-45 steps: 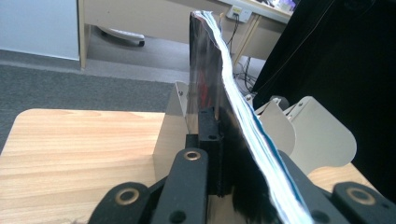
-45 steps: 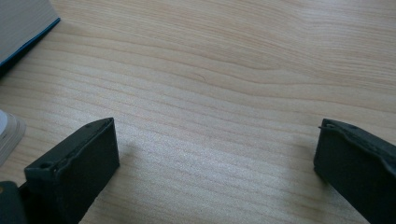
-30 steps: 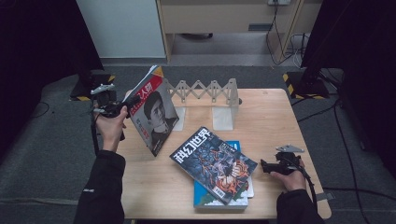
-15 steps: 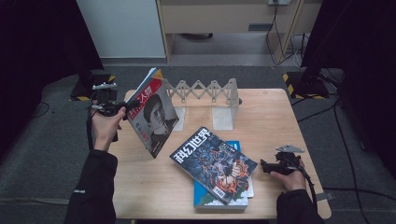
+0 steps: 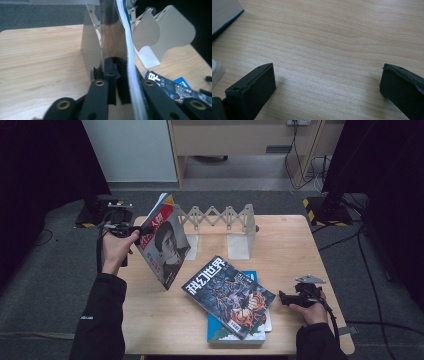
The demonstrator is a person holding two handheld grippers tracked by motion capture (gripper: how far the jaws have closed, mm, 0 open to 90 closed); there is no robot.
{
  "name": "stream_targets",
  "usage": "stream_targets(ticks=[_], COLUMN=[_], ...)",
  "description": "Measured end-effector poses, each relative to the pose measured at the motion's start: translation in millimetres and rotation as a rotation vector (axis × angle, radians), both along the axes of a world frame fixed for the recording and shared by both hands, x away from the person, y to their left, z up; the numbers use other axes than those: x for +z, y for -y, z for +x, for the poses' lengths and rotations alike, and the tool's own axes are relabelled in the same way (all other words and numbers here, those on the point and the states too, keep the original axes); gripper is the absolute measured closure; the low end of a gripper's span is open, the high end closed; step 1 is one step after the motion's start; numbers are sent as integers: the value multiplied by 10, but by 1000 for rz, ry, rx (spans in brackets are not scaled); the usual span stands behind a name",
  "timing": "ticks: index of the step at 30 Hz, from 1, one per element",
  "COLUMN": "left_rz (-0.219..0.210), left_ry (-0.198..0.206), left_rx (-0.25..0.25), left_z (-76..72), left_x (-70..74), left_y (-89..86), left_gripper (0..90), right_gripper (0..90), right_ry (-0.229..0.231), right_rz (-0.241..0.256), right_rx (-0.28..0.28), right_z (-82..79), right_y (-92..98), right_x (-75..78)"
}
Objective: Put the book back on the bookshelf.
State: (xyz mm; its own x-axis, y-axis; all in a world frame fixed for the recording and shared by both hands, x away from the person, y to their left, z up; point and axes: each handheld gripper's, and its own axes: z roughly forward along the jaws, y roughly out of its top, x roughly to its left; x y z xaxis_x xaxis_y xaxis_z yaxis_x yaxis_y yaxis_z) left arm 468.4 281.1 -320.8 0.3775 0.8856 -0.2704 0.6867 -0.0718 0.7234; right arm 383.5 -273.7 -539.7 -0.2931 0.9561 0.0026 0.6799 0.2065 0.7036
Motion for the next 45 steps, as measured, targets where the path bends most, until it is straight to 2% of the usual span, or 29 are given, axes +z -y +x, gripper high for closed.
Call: stream_targets(ticks=[1, 4, 5, 8, 9, 14, 19, 22, 25, 28, 31, 34, 42, 45], left_rz=[28, 52, 62, 74, 76, 75, 82, 86, 81, 82, 116, 131, 136, 163], left_ry=[0, 13, 33, 64, 82, 109, 145, 153, 151, 151, 147, 149, 126, 126], left_rx=[8, 19, 29, 58, 82, 124, 188, 208, 236, 244, 252, 262, 302, 295], left_z=[0, -14, -30, -44, -39, -9, 43, 67, 153, 191, 262, 297, 347, 339], left_x=[14, 24, 29, 35, 39, 42, 64, 78, 92, 90, 54, 23, 11, 9], left_y=[15, 40, 63, 99, 133, 226, 339, 367, 392, 411, 484, 528, 534, 579], left_gripper=[856, 861, 861, 862, 862, 863, 863, 863, 862, 862, 862, 862, 862, 861], right_gripper=[5, 5, 5, 5, 5, 4, 4, 4, 4, 4, 3, 3, 5, 5], right_ry=[1, 1, 1, 1, 1, 1, 1, 1, 1, 1, 0, 0, 1, 1], right_rz=[-1, -1, -1, -1, -1, -1, -1, -1, -1, -1, 1, 0, 0, 0], right_rx=[2, 2, 2, 2, 2, 4, 4, 3, 3, 3, 4, 4, 4, 4], right_z=[0, 0, 0, 0, 0, 2, 2, 3, 2, 3, 3, 3, 3, 2], right_y=[1, 1, 1, 1, 1, 3, 3, 2, 1, 1, 0, 0, -2, -2], right_x=[-1, -1, -1, -1, -1, -1, 0, -1, -1, -1, 0, 0, 0, 0])
